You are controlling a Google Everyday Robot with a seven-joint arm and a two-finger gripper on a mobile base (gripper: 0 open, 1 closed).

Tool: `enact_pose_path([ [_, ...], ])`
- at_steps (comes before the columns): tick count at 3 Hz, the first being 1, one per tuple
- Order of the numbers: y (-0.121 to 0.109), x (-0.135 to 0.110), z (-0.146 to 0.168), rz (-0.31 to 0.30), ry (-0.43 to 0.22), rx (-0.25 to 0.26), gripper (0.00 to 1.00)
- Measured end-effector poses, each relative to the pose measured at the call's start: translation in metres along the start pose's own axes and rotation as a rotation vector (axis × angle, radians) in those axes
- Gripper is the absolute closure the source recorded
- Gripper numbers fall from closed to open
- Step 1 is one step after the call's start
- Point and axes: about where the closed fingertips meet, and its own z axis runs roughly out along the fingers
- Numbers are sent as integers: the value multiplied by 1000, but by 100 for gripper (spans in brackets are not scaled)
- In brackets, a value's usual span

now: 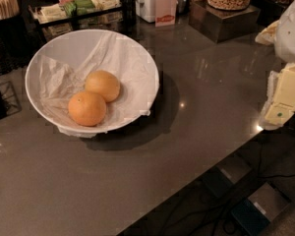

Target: Pick orange from white bowl

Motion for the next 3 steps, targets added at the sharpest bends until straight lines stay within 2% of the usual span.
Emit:
enact_pose_path([
  [1, 0, 0, 0, 0, 0, 0, 0],
  [2, -9, -20, 8, -34, -30, 13, 0],
  [3, -16, -59, 18, -128, -73, 12, 0],
])
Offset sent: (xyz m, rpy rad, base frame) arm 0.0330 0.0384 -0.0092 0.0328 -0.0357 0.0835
